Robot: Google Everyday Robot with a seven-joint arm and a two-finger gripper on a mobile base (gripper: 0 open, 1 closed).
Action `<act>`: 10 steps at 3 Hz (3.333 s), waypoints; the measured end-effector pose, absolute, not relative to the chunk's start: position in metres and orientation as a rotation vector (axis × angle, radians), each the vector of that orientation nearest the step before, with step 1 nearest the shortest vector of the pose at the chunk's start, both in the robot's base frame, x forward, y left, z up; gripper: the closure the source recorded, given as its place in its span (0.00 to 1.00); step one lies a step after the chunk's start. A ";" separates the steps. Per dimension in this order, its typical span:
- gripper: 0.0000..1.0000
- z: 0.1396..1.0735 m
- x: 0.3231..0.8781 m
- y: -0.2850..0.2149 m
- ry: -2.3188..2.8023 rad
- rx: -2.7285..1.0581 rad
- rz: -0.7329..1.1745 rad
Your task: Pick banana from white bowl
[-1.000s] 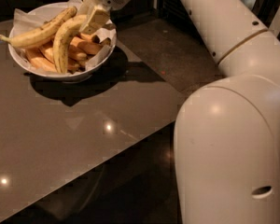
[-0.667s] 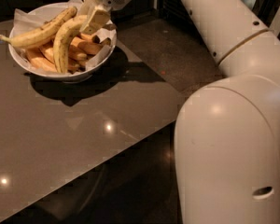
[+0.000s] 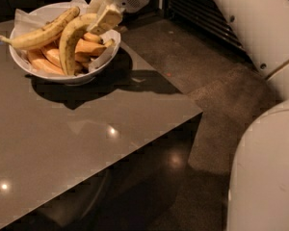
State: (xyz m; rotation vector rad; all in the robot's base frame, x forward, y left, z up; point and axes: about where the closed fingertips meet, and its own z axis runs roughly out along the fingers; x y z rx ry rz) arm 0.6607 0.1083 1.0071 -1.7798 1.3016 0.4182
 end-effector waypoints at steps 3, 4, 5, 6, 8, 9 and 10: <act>1.00 1.028 0.619 0.098 1.291 -1.656 0.424; 1.00 1.013 0.619 0.092 1.322 -1.650 0.424; 1.00 1.016 0.616 0.091 1.319 -1.646 0.414; 1.00 1.033 0.592 0.083 1.324 -1.613 0.357; 1.00 1.052 0.555 0.062 1.326 -1.532 0.278; 1.00 1.052 0.537 0.048 1.368 -1.494 0.277; 1.00 1.054 0.502 0.021 1.423 -1.399 0.252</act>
Offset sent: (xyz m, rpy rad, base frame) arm -0.0343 -0.0074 0.0195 0.0931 -0.0003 -0.0489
